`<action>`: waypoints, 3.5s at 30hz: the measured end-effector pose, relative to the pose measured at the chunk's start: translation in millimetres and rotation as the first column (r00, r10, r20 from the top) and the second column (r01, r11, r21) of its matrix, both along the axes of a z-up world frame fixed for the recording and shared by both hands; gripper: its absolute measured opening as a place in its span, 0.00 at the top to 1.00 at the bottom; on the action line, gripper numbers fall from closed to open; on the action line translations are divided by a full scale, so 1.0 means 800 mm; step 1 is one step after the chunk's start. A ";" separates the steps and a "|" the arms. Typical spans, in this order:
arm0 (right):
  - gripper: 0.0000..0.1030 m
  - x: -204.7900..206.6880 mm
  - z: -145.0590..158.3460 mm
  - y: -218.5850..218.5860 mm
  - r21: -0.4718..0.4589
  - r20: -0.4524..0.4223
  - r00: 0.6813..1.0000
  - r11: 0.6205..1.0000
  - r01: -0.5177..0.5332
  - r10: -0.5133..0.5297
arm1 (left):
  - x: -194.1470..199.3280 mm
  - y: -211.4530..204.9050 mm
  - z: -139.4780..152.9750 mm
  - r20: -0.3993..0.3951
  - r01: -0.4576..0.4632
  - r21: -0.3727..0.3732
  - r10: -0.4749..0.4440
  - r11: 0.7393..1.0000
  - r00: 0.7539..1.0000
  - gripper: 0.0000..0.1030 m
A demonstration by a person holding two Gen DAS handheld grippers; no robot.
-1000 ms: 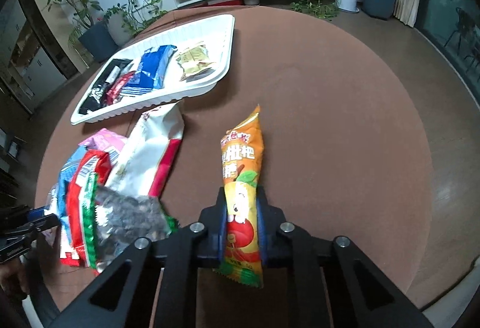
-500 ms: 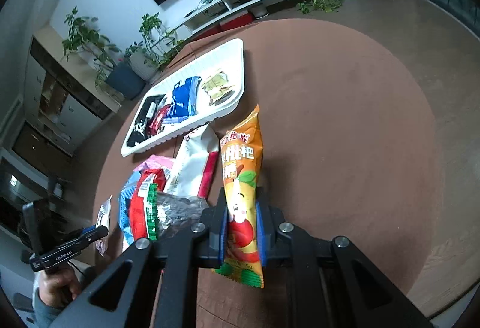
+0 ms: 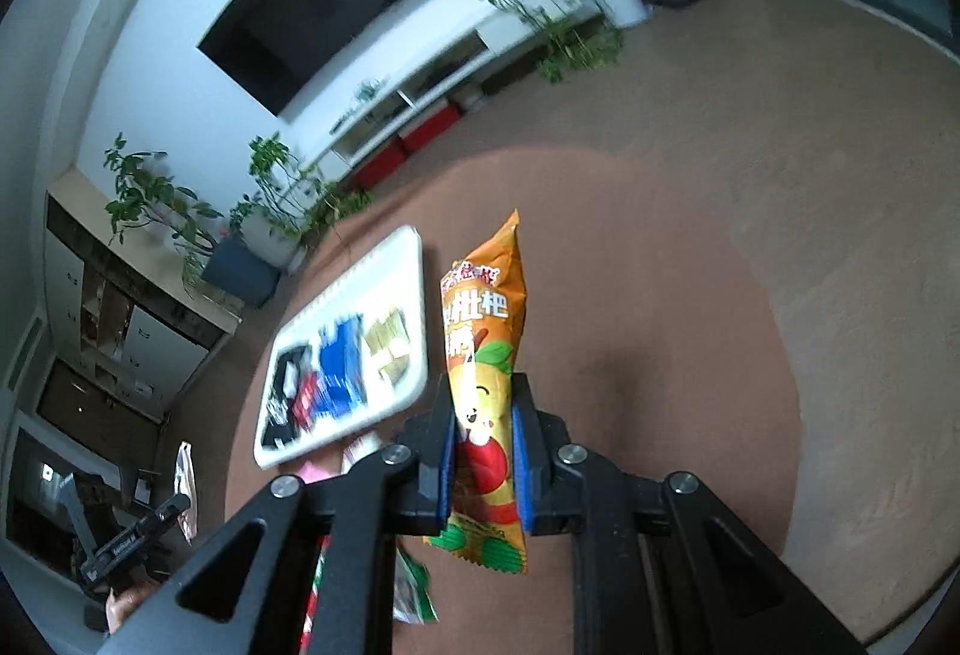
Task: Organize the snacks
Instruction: 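Carry the white bun and orange snack into the tray and release, then withdraw both tools back over the snack pile, then grasp the blue chip bag with the left tool while the right tool grasps the red chip bag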
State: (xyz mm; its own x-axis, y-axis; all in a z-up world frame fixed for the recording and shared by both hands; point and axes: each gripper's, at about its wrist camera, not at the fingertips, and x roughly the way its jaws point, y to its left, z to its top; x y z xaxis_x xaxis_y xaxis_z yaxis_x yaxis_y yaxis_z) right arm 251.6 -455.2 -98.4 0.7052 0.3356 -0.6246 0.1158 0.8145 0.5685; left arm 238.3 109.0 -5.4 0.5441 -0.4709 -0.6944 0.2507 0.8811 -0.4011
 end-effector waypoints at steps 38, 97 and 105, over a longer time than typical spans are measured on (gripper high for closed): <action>0.81 0.235 -0.088 0.231 -0.243 -0.179 0.904 0.873 -0.423 0.388 | 0.201 -0.161 -0.122 -0.132 0.119 0.143 -0.100 0.982 0.986 0.72; 0.31 -0.145 -0.041 0.205 -0.088 -0.027 0.944 0.940 -0.331 0.330 | -0.063 -0.162 -0.109 -0.122 0.203 0.310 -0.173 0.929 0.977 0.02; 0.31 -0.140 -0.045 0.214 -0.085 -0.044 0.935 0.932 -0.353 0.351 | -0.046 -0.160 -0.121 -0.165 0.242 0.298 -0.200 0.923 0.966 0.27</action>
